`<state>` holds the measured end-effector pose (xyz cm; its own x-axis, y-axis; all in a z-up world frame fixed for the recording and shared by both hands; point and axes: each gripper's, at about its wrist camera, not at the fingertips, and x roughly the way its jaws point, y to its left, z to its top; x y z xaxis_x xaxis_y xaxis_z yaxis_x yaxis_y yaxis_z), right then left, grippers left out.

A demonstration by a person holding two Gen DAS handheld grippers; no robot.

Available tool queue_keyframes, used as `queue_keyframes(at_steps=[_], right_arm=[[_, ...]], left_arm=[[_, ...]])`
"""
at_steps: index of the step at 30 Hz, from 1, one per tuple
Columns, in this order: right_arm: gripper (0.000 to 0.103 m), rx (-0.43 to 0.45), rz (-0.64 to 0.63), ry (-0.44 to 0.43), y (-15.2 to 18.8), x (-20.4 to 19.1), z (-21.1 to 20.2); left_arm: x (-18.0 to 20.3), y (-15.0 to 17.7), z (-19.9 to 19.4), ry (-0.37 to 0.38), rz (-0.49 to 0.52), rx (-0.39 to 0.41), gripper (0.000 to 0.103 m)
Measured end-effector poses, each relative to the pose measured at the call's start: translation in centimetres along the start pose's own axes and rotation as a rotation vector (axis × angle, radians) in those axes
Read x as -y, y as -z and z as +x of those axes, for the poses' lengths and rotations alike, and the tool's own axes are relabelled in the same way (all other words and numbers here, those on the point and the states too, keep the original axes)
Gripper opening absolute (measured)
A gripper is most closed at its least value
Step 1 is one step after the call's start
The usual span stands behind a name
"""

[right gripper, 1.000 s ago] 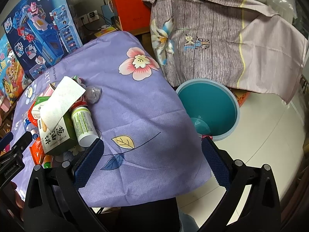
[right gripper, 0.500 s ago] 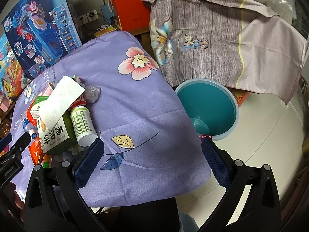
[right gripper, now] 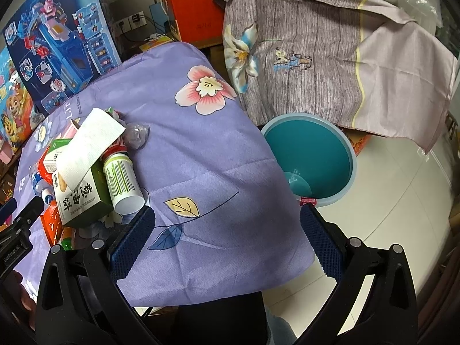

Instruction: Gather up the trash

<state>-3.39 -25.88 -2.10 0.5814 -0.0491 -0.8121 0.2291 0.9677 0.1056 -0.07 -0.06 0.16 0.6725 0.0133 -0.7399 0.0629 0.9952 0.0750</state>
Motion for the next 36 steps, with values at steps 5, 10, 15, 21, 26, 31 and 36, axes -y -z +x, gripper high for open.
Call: queue_keyframes(at_steps=[5, 10, 15, 21, 26, 31, 36], right_arm=[[0.097, -0.008, 0.000, -0.001, 0.1, 0.1, 0.3], [0.097, -0.034, -0.004, -0.008, 0.3, 0.0, 1.1], [0.097, -0.054, -0.049, -0.034, 0.2, -0.8, 2.1], [0.097, -0.085, -0.063, -0.068, 0.0, -1.5, 4.0], [0.097, -0.087, -0.090, -0.134, -0.9, -2.6, 4.8], [0.097, -0.112, -0.151, -0.224, -2.4, -5.9, 5.9], [0.097, -0.109, -0.286, -0.304, -4.2, -12.4, 6.5]], left_arm=[[-0.1, 0.1, 0.5, 0.002, -0.006, -0.011, 0.099], [-1.1, 0.1, 1.6, 0.019, -0.035, -0.046, 0.099], [-2.6, 0.5, 3.3, 0.016, -0.067, -0.100, 0.099], [-1.8, 0.4, 5.2, 0.039, -0.059, -0.170, 0.099], [-2.2, -1.0, 6.0, 0.068, -0.061, -0.176, 0.099], [-5.1, -1.0, 6.5, 0.063, -0.069, -0.187, 0.099], [-8.0, -0.2, 7.1, 0.089, -0.100, -0.197, 0.099]])
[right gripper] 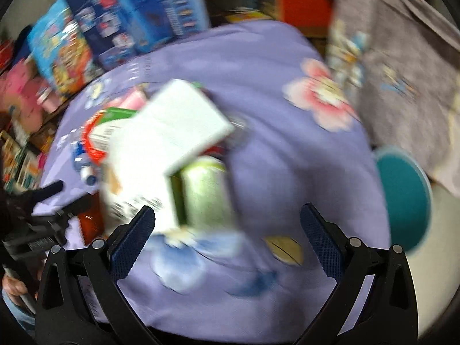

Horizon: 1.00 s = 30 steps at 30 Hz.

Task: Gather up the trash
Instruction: 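Grasp the white paper towel with the right tool while the left tool reaches for the pancake box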

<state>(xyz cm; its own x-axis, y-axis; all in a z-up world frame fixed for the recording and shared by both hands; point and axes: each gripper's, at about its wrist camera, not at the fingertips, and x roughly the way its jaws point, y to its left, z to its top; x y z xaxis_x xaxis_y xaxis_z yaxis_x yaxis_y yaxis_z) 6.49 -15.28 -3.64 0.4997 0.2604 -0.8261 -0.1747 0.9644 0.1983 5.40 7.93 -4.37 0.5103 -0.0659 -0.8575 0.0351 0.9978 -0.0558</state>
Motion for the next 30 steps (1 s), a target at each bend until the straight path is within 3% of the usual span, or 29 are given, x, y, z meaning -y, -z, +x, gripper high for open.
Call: queue_keyframes(at_steps=[9, 16, 20, 22, 24, 27, 30], right_arm=[[0.097, -0.046, -0.052, -0.093, -4.4, -4.7, 5.4], [0.095, -0.095, -0.037, -0.149, -4.2, -5.5, 7.8], [0.060, -0.096, -0.062, -0.189, -4.0, -6.3, 7.5], [0.054, -0.095, -0.070, -0.186, -3.9, -6.5, 7.3], [0.034, -0.086, -0.063, -0.180, -3.9, -6.5, 6.9], [0.014, -0.058, -0.045, -0.152, -4.1, -5.8, 5.8], [0.010, -0.018, -0.032, -0.120, -4.3, -5.0, 4.2]], left_arm=[[-2.3, 0.1, 1.3, 0.044, 0.016, -0.009, 0.099], [-2.8, -0.2, 2.3, 0.086, 0.033, -0.019, 0.099], [-2.4, -0.5, 2.5, 0.107, 0.063, -0.014, 0.099], [-2.1, -0.8, 2.6, 0.118, 0.085, -0.013, 0.099], [-1.5, -1.2, 2.5, 0.130, 0.121, -0.004, 0.099], [-0.4, -1.9, 2.3, 0.148, 0.201, 0.013, 0.099], [0.5, -2.9, 2.4, 0.170, 0.279, 0.027, 0.099]])
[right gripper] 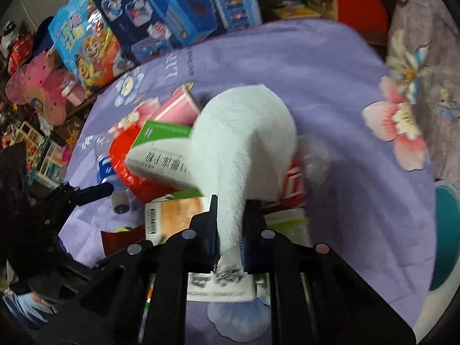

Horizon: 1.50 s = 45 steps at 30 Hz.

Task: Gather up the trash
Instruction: 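Grasp the white paper towel with the right tool while the left tool reaches for the pancake box, then lift the paper towel with the right tool while the left tool grasps the scallion-pancake box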

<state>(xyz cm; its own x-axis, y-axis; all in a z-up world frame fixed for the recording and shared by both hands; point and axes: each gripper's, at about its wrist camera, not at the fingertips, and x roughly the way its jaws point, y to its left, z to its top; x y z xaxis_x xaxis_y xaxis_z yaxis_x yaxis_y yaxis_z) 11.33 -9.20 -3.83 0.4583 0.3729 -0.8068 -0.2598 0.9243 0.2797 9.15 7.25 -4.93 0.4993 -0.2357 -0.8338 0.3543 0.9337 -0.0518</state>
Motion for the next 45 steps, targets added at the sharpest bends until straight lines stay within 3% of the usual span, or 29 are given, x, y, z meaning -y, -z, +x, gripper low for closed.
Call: queue_keyframes(at_steps=[3, 8, 12, 15, 22, 25, 31, 34, 37, 39, 40, 41, 45], right_arm=[[0.010, 0.036, 0.015, 0.042, 0.1, 1.1, -1.9], [0.010, 0.037, 0.063, 0.085, 1.2, 3.2, -3.3], [0.010, 0.037, 0.100, 0.098, 2.6, 4.6, -4.0], [0.010, 0.038, 0.119, 0.094, 3.3, 5.1, -4.3], [0.010, 0.042, 0.151, 0.054, 4.8, 5.7, -5.2], [0.010, 0.044, 0.159, 0.044, 5.7, 5.7, -5.6], [0.010, 0.043, 0.180, 0.035, 7.8, 6.3, -6.7], [0.010, 0.045, 0.200, 0.038, 9.0, 7.0, -7.3], [0.010, 0.053, 0.226, 0.039, 10.0, 7.8, -7.8], [0.010, 0.064, 0.237, 0.036, 10.6, 8.2, -8.3], [0.010, 0.071, 0.239, 0.034, 10.8, 8.4, -8.4], [0.010, 0.077, 0.240, 0.032, 10.9, 8.5, -8.6], [0.010, 0.100, 0.247, 0.020, 11.0, 9.1, -9.4]], left_arm=[[0.1, -1.0, 1.0, 0.028, 0.039, -0.016, 0.099], [1.7, -2.2, 2.9, 0.138, 0.130, -0.060, 0.099], [2.4, -1.8, 3.9, 0.228, 0.139, -0.117, 0.074], [3.5, -0.9, 2.4, 0.225, 0.169, -0.094, 0.064], [6.3, 1.9, 0.7, 0.269, 0.260, -0.152, 0.060], [7.3, 2.7, 0.3, 0.323, 0.262, -0.171, 0.047], [10.0, 3.8, -0.2, 0.414, 0.272, -0.176, 0.034], [11.8, 4.2, 0.2, 0.387, 0.289, -0.166, 0.036], [12.6, 3.7, 1.1, 0.372, 0.225, -0.172, 0.033], [12.9, 3.5, 1.0, 0.363, 0.185, -0.164, 0.014], [13.2, 3.4, 0.7, 0.351, 0.179, -0.156, 0.009], [13.5, 3.3, 0.3, 0.312, 0.179, -0.139, 0.008], [13.1, 2.8, -1.5, 0.273, 0.153, -0.095, 0.004]])
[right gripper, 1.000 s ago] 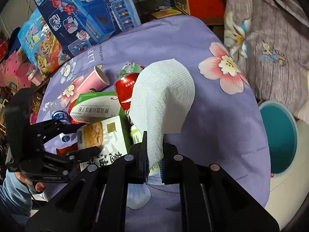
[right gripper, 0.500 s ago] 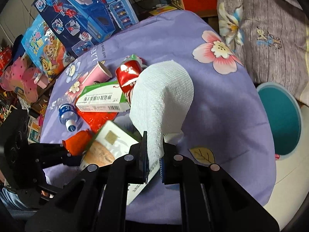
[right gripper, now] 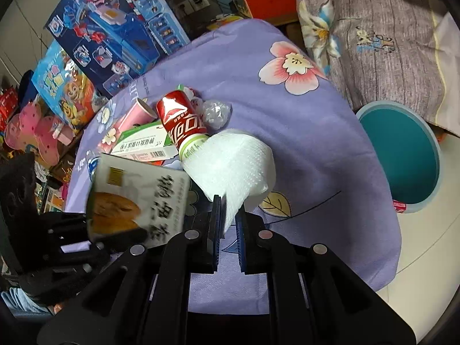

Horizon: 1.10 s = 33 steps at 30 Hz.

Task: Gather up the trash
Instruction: 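Lift the paper towel with the right tool while the left tool grasps the scallion-pancake box, then carry the paper towel and pancake box over the teal wastebasket with both tools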

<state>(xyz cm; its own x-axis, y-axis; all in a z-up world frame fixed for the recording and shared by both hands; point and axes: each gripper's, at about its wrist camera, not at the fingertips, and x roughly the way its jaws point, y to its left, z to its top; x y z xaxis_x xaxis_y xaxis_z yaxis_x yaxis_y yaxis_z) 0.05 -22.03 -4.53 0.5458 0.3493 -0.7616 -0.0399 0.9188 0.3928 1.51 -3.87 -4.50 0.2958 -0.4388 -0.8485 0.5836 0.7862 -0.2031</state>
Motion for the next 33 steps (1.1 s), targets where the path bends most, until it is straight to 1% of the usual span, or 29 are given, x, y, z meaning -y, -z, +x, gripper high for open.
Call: queue_keyframes(at_steps=[3, 8, 11, 13, 16, 18, 24, 26, 28, 29, 31, 32, 33], right_arm=[[0.010, 0.031, 0.004, -0.009, -0.3, 0.2, -0.9], [0.010, 0.085, 0.000, -0.005, -1.4, 0.5, -2.5], [0.010, 0.095, 0.005, 0.006, -1.8, 0.9, -2.9], [0.010, 0.101, 0.020, 0.011, -2.0, 1.6, -3.1], [0.010, 0.109, 0.038, 0.024, -2.3, 2.3, -3.3], [0.010, 0.119, 0.042, 0.032, -2.6, 2.6, -3.7], [0.010, 0.184, 0.062, 0.058, -4.2, 3.8, -5.7], [0.010, 0.178, 0.057, 0.064, -4.4, 4.0, -5.6], [0.010, 0.141, 0.056, 0.064, -4.3, 4.3, -4.6], [0.012, 0.107, 0.062, 0.061, -4.0, 4.7, -3.6], [0.014, 0.067, 0.082, 0.071, -3.4, 5.4, -2.0], [0.020, 0.040, 0.098, 0.065, -3.2, 5.8, -1.1], [0.039, 0.018, 0.128, 0.059, -3.0, 6.4, -0.1]], left_arm=[[-0.2, -0.8, -1.3, -0.022, -0.027, 0.032, 0.004], [-0.2, -2.1, -3.8, -0.059, -0.030, 0.105, 0.004], [-0.3, -2.7, -4.3, -0.051, -0.046, 0.122, 0.004], [-0.2, -3.0, -4.5, -0.059, -0.046, 0.136, 0.004], [0.1, -3.6, -4.3, -0.060, -0.040, 0.143, 0.004], [0.3, -3.9, -4.0, -0.047, -0.040, 0.143, 0.004], [1.8, -5.5, -3.2, -0.010, -0.007, 0.158, 0.004], [2.2, -5.9, -2.5, -0.006, -0.002, 0.151, 0.004], [2.2, -6.0, -1.8, 0.000, -0.003, 0.139, 0.004], [2.0, -5.9, -1.5, 0.003, -0.006, 0.132, 0.004], [1.7, -5.6, -1.0, 0.001, -0.012, 0.121, 0.004], [1.4, -5.4, -0.9, -0.001, -0.017, 0.117, 0.004], [1.2, -5.2, -0.8, -0.003, -0.021, 0.112, 0.004]])
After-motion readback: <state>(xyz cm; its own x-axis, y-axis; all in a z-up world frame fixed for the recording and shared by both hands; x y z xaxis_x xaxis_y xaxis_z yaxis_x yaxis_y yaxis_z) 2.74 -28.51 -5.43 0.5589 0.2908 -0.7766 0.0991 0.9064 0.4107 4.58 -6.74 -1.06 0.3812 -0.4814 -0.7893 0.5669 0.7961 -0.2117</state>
